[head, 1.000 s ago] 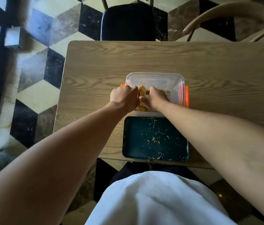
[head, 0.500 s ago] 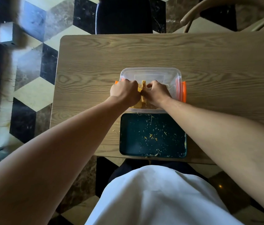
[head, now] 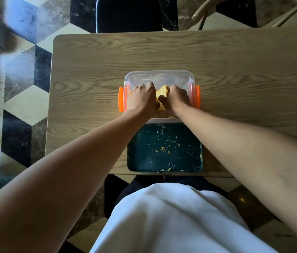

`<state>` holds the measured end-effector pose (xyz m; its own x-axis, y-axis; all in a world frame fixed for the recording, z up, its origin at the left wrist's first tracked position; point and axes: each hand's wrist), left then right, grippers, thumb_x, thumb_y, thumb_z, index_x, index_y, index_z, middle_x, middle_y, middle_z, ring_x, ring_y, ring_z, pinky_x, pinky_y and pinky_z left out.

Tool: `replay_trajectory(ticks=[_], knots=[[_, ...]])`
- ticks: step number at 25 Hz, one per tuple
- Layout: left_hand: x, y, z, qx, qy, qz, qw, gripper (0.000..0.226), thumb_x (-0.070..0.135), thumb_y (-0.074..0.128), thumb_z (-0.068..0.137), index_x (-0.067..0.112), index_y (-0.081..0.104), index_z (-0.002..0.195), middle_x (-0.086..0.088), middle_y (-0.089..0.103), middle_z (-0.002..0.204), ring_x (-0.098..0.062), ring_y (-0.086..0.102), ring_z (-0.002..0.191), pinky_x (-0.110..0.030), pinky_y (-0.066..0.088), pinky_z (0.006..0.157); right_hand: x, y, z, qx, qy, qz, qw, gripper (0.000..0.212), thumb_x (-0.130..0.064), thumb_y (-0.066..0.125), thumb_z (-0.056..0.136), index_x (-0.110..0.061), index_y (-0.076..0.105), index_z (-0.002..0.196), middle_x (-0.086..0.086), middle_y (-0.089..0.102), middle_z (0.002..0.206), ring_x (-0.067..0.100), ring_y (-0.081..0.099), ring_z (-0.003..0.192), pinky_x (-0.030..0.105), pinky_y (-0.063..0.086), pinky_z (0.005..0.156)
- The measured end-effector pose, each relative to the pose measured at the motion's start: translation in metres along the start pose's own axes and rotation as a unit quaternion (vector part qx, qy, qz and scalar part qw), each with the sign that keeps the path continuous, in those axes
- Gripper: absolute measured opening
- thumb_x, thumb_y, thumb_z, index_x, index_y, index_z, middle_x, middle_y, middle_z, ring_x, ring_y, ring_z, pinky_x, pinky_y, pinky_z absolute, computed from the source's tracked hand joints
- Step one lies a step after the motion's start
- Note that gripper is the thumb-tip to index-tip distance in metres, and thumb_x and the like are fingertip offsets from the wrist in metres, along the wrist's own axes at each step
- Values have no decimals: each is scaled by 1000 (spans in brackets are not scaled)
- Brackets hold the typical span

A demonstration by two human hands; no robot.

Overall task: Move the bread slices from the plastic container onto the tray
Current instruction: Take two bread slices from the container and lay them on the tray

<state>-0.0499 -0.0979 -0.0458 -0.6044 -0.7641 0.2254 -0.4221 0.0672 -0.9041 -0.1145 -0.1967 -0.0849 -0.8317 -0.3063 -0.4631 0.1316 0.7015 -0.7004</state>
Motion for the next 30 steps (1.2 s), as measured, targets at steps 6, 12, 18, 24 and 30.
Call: replay_trajectory(ticks=[6,12,18,24,30], knots=[[8,8,5,-6,-65,-82,994,45,13,73,78,2,50,115,-20,61,115,-34,60,99,-34,37,68,0,6,6,30,19,5,999,36,-31,71,84,-9,60,110,13,70,109,29,58,82,31,38,63],[8,12,9,-14,-103,-105,989,35,2,67,80,2,53,112,-21,52,119,-38,61,95,-35,38,67,-3,10,5,46,21,-3,999,34,-30,69,82,-9,60,108,13,70,107,31,60,83,33,42,67],[7,16,10,-17,-55,-35,998,20,0,57,86,1,53,105,-21,65,101,-35,59,81,-38,37,62,-7,12,3,70,19,-14,997,20,-15,58,88,-4,61,105,16,68,110,33,65,96,40,52,77],[5,8,8,3,-47,-42,998,13,3,58,82,11,51,89,-17,67,95,-30,52,72,-36,36,59,-7,5,-1,88,-1,-25,996,21,-21,58,92,-6,60,108,13,69,107,29,64,95,35,44,69],[-13,-33,2,91,-57,-160,981,36,3,66,69,13,71,103,-8,71,97,-28,65,86,-32,51,68,-13,-30,-30,182,-54,63,980,25,-32,65,82,-14,64,100,5,72,96,23,61,80,29,39,65]])
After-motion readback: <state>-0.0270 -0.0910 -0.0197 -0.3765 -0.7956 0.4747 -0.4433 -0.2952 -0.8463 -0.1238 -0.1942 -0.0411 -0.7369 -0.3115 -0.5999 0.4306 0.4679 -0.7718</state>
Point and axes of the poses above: each hand's wrist, its own z-axis towards the middle knuckle, its own y-axis out of the palm, x = y × z
